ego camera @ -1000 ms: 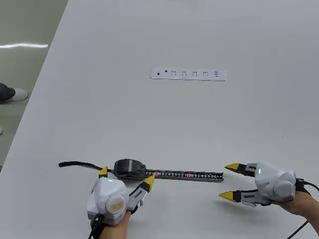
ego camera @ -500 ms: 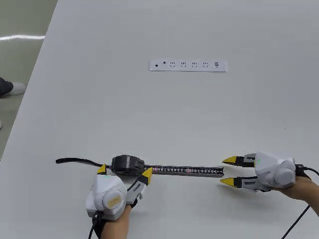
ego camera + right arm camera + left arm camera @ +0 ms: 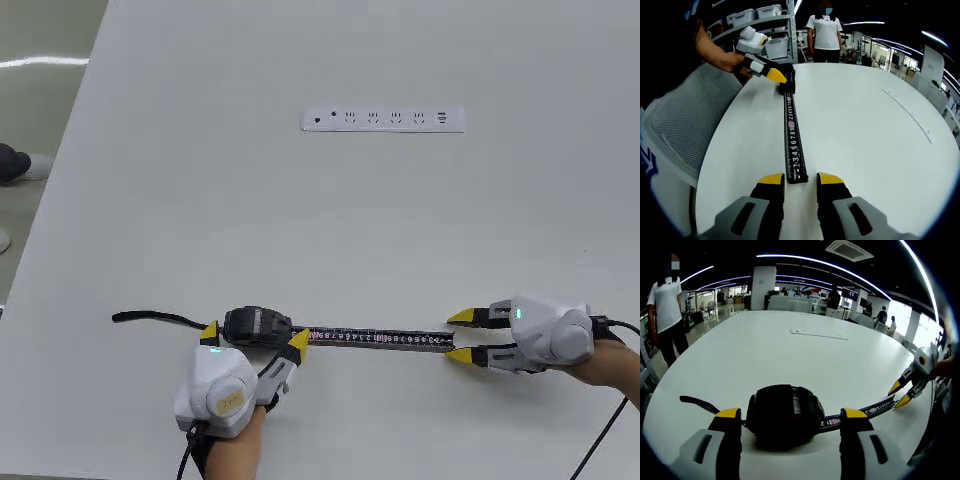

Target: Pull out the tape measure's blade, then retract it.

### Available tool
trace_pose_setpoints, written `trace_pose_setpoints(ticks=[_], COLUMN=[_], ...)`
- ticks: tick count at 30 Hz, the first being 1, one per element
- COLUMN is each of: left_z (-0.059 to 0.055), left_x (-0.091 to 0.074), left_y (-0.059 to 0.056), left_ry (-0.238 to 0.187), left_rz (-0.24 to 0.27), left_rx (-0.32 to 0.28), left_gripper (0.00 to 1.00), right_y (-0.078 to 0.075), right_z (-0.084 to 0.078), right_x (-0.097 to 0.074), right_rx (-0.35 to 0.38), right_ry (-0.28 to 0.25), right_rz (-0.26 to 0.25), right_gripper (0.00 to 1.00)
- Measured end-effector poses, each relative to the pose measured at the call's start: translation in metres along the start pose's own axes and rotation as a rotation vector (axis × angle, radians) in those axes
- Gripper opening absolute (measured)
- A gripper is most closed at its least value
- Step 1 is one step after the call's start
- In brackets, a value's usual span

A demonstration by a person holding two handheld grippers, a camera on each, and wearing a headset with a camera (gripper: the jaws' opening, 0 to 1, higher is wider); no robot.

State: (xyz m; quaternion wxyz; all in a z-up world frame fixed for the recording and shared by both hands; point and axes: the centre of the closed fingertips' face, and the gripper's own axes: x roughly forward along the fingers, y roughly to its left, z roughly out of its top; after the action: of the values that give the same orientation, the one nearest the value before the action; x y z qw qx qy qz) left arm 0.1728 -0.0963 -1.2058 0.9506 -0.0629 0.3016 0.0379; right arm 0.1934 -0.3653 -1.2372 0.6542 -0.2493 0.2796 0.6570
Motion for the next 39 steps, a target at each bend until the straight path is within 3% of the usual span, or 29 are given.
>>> trace_pose_setpoints(ticks=[11, 27, 34, 39], left_z=[-0.001, -0.005, -0.005, -0.002], left_x=[0.004, 0.008, 0.01, 0.012], left_y=[0.001, 0.004, 0.007, 0.01], left_ry=[0.008, 0.018, 0.016, 0.009], left_rz=[0.009, 0.037, 0.056, 0.077], left_rx=[-0.028, -0.071, -0.148, -0.144], left_gripper=[0.78, 0.72, 0.7, 0.7], right_y=[0.0, 0.001, 0.0, 0.0], right_z=[-0.002, -0.001, -0.002, -0.002], right_x=[0.001, 0.002, 0.002, 0.002], right_rx=[-0.026, -0.02, -0.029, -0.032], right_ry=[-0.021, -0.02, -0.018, -0.016], right_rz=[0.027, 0.03, 0.023, 0.021], right_gripper=[0.14, 0.12, 0.13, 0.12])
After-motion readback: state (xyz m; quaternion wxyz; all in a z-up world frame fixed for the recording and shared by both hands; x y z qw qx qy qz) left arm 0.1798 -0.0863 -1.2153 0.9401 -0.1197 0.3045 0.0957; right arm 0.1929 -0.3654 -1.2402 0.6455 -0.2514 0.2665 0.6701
